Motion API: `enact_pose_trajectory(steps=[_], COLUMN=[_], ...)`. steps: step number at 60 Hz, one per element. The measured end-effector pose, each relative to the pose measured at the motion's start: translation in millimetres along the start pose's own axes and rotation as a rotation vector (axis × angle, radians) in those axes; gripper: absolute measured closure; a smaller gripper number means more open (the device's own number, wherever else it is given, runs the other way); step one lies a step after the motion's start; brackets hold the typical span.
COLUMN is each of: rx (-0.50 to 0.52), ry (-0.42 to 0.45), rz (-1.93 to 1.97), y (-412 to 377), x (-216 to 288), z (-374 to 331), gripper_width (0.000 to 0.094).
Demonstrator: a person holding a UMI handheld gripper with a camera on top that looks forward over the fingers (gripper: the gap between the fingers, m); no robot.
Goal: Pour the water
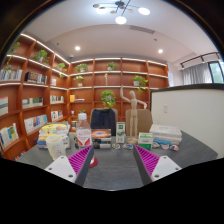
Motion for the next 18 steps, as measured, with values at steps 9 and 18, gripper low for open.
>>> enact_pose_trajectory(steps=[9,18], rx=[-0.021,-0.050], ry=[0.017,0.040], rz=[-0.019,-0.025], y=[8,11], x=[2,4], z=[2,6], gripper_width=[0.0100,0.0100])
Point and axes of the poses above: the point between the fingertips, and its own axes, seen from behind it with the camera up: y to the right, x up, z forward, the way the camera looks, the point moved 6 cm from there along -z, backward, against the way the camera looks, and after that the axes turned 4 degrees about -z, right-handed, at the moved point
